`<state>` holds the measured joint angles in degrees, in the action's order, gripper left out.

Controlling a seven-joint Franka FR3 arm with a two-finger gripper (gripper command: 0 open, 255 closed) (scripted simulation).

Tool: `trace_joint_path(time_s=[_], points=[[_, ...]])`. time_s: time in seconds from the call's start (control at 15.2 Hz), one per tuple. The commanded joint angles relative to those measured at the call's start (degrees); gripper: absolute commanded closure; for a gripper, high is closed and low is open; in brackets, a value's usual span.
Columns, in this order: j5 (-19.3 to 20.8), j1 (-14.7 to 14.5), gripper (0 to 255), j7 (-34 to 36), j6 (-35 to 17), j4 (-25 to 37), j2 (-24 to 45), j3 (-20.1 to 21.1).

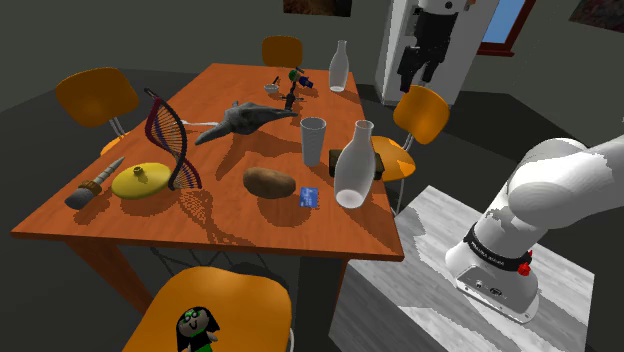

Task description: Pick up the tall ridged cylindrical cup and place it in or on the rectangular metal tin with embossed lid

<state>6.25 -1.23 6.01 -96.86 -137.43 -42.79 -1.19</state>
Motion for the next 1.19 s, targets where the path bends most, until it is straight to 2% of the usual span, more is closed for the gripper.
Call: trace_joint_path(time_s=[0.0,0.53,1.12], points=[[0.0,0.0,0,0.0,0.0,0.0,0.0,0.0],[-1.99,-1.98,0,4.64,-8.97,5.57,16.26,3.87],[-1.82,-3.7,0,9.52,-14.94,17.18,35.71,7.56]])
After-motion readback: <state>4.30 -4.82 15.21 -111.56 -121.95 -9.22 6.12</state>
